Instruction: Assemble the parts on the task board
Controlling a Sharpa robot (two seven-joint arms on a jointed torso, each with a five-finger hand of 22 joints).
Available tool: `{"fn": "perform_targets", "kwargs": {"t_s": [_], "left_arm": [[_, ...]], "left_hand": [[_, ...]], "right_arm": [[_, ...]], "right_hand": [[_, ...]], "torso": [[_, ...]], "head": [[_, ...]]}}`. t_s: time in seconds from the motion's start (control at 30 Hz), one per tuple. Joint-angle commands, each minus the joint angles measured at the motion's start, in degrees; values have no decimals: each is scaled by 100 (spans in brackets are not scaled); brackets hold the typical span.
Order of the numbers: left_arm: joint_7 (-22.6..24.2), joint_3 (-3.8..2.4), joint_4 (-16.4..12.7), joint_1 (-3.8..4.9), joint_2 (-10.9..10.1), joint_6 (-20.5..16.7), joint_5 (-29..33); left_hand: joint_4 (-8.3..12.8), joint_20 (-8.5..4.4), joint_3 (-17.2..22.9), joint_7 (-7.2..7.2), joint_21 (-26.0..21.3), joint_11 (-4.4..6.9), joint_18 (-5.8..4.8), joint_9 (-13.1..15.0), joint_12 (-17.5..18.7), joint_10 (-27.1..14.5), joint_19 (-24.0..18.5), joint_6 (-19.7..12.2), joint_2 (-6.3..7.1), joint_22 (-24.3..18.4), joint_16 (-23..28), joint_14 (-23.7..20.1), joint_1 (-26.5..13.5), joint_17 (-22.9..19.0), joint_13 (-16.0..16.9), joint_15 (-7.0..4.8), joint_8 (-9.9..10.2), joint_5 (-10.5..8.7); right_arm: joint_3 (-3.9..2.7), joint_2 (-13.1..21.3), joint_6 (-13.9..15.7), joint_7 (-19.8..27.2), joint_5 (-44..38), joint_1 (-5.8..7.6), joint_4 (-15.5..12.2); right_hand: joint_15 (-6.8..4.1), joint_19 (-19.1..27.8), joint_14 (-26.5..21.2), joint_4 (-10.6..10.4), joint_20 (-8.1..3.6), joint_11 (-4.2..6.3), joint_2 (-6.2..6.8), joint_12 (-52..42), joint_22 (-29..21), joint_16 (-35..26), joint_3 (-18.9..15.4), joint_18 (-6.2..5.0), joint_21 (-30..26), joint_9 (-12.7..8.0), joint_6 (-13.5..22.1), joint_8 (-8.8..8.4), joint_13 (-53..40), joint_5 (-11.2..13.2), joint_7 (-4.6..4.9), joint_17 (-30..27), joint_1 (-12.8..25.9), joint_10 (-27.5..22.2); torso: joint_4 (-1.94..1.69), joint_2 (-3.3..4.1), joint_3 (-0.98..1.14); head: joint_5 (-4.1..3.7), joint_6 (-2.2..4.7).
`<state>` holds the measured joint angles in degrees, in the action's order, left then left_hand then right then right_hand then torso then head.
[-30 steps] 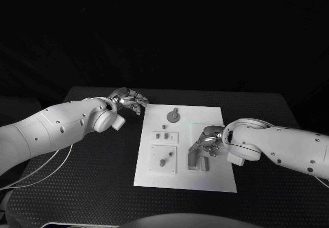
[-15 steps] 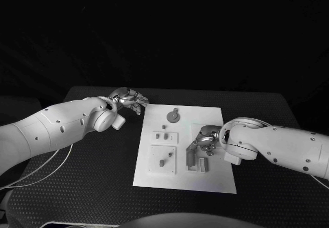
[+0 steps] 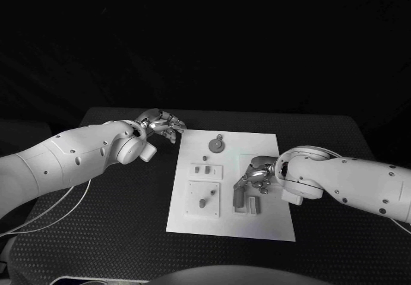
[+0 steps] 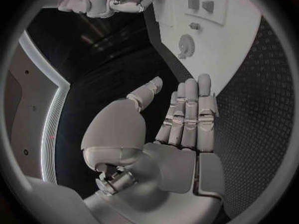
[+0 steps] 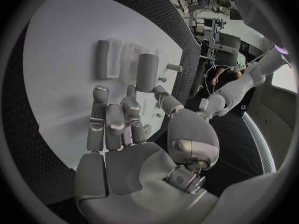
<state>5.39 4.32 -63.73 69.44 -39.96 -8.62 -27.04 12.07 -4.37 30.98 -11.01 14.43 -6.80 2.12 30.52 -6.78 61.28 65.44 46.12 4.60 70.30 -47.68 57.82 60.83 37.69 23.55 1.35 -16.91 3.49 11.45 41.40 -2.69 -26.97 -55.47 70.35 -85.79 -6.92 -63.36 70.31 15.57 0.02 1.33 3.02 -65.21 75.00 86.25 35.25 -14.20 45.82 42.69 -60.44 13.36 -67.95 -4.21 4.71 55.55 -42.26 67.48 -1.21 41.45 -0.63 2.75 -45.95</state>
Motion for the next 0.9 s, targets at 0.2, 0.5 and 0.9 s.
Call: {"fn": "perform_targets", "kwargs": {"t_s": [0.2,0.5,0.9], "left_arm": [[20,-3,-2,8,14,81,31],[19,-2,3,8,19,87,29],[15,-2,1,8,14,89,25]], "left_hand": [[-37,-9,-7,-26,-39,-75,303,2,-14,-124,28,-7,-1,10,18,29,-62,8,-9,-2,11,-18],[-38,-7,-8,-27,-42,-77,305,2,-15,-130,28,-8,-2,11,19,28,-61,10,-10,0,11,-18],[-39,-4,-9,-27,-45,-79,307,1,-17,-139,28,-10,-1,14,21,28,-61,13,-12,2,12,-18]], "right_arm": [[31,50,-288,38,-64,-40,40],[31,75,-335,52,-6,-40,42],[32,64,-402,-5,89,-40,-45]], "right_hand": [[-21,-3,-10,-1,21,16,-13,-13,112,23,16,-80,14,2,-15,9,0,-35,6,2,-88,-1],[-21,-3,-13,-1,22,15,-10,-18,112,23,16,-80,14,2,-15,8,-5,-34,6,-2,-90,3],[-19,-1,-18,-18,27,12,2,-10,111,24,7,-80,14,-1,-15,5,3,-31,9,-2,-75,-8]], "torso": [[3,2,6],[3,1,7],[0,-1,-4]], "head": [[-5,11],[-7,10],[-2,1]]}}
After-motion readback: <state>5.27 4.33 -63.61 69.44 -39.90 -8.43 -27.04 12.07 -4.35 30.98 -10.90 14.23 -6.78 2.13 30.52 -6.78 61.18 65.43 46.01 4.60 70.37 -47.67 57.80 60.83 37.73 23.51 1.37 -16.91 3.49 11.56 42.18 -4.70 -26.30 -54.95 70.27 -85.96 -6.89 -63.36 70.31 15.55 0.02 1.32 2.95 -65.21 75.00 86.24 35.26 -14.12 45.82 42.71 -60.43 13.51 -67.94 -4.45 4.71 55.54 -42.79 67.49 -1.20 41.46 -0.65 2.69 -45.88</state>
